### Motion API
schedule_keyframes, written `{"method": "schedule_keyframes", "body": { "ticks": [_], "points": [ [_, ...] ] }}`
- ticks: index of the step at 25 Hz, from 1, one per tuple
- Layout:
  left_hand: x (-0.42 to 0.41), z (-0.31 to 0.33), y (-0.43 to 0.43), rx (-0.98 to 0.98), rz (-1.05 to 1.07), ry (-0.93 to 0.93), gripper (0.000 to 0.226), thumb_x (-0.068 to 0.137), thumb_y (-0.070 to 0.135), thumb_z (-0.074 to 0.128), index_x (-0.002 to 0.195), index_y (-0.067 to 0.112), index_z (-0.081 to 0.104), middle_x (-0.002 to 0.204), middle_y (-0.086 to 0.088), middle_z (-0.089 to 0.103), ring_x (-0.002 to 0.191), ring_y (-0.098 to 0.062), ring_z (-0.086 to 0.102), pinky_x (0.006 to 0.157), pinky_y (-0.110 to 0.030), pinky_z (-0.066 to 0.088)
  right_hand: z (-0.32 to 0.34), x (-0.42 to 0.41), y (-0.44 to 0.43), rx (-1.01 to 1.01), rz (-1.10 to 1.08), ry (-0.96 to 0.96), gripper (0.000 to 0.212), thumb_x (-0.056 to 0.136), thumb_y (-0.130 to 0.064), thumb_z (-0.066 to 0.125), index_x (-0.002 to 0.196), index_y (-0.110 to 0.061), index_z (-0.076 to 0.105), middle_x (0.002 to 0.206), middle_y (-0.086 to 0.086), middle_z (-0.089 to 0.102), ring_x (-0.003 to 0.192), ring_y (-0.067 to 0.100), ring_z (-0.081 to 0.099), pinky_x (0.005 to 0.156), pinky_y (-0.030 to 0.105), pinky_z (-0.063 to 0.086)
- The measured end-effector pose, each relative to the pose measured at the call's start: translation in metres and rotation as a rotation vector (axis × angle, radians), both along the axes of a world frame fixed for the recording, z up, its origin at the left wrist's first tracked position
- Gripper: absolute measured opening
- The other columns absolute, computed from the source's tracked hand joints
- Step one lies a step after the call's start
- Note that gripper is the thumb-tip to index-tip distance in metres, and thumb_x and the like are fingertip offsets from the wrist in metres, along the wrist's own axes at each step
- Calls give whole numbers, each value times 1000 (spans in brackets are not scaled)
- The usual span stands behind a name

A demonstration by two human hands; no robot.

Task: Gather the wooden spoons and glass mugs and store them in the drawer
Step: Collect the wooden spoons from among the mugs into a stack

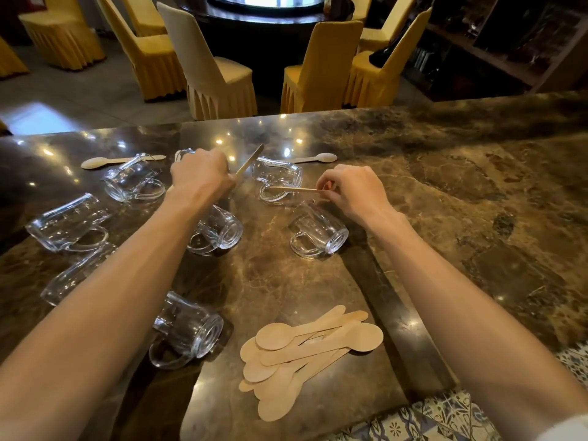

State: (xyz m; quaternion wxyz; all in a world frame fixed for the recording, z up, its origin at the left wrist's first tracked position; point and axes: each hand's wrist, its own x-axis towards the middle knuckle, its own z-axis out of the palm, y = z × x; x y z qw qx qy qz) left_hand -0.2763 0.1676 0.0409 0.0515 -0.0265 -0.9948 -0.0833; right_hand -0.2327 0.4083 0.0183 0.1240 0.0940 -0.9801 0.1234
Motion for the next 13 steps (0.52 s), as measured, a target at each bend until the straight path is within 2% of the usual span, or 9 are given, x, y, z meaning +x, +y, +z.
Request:
{"method": "schedule_keyframes", "body": {
  "ticks": [3,5,8,11,13],
  "points": [
    [10,15,-9,64,-36,22,25,88,29,56,104,16,69,98,-16,66,84,-35,57,69,-38,41,7,12,-4,-22,40,91,10,82,-26,68,92,-25,71,92,-5,69,87,16,62,84,27,33],
    [19,25,-14,174,-88,3,21,87,26,58,102,21,72,97,-14,69,83,-33,60,68,-34,44,11,24,-7,-39,77,151,10,82,-27,69,91,-26,71,89,-5,69,84,18,62,84,26,29],
    [33,36,-17,314,-184,-83,16,87,27,62,99,24,73,94,-5,70,80,-21,59,69,-29,42,15,48,-13,-25,155,231,9,80,-29,70,88,-25,72,86,-6,71,79,19,61,86,29,33],
    [48,44,-16,346,-288,-174,14,87,28,63,97,25,72,87,3,66,84,-15,59,74,-25,39,17,70,-19,5,203,279,11,80,-30,70,88,-24,74,85,-6,72,79,19,62,87,33,39],
    [59,47,-15,393,-338,-242,12,86,25,64,94,23,73,83,7,67,81,-11,60,69,-23,41,18,86,-22,5,225,291,12,81,-29,70,89,-23,74,86,-5,72,81,20,63,88,35,41]
  ]
}}
